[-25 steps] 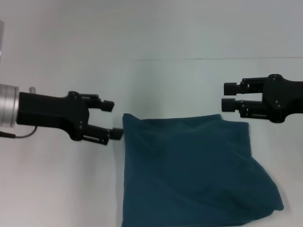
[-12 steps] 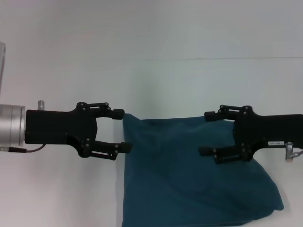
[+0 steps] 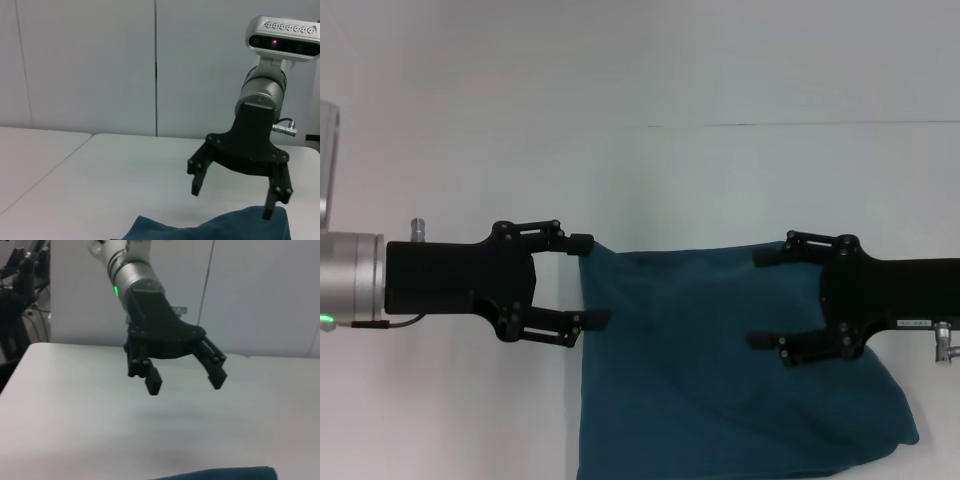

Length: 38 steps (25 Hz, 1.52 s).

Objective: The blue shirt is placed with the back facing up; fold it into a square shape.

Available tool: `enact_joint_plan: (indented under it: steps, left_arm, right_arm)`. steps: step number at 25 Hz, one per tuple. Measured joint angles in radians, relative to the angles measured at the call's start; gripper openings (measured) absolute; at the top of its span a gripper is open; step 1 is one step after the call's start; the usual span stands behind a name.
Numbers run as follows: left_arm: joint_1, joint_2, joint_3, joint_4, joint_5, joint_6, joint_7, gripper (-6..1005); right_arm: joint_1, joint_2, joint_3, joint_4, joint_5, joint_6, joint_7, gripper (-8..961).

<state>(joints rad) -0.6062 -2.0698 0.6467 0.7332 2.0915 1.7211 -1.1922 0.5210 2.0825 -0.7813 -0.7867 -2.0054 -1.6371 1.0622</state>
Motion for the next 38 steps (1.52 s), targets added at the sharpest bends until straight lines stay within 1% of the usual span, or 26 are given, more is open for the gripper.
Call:
enact_joint_plan:
  steps: [7,11,17,22,29,38]
  left_arm:
    - [-0.004,-0.017,0.004,-0.031,-0.005,-0.061,0.039,876]
    - [-0.015,-0.025,0.006,-0.034,-0.005,-0.074,0.040,876]
    - [-0.022,-0.032,0.004,-0.035,-0.007,-0.078,0.039,876]
    - [-0.024,-0.032,0.004,-0.041,-0.015,-0.062,0.035,876]
    - [-0.013,-0.020,-0.002,-0.053,-0.056,-0.004,0.039,877]
    - [-0.005,-0.020,-0.003,-0.058,-0.059,-0.009,0.040,877]
  right_arm:
    - [-0.001,-0.005,0.031,0.004,0.005,0.001,-0.032,927]
    - [0.003,-0.011,0.036,0.004,0.007,0.000,-0.037,924]
    - [0.013,-0.012,0.039,0.006,0.009,0.010,-0.047,925]
    - [0.025,-0.008,0.039,0.007,0.012,0.016,-0.055,926]
    - [0.033,-0.004,0.037,0.010,0.014,0.009,-0.066,927]
    - [0.023,-0.002,0.048,0.020,0.029,0.017,-0.055,928]
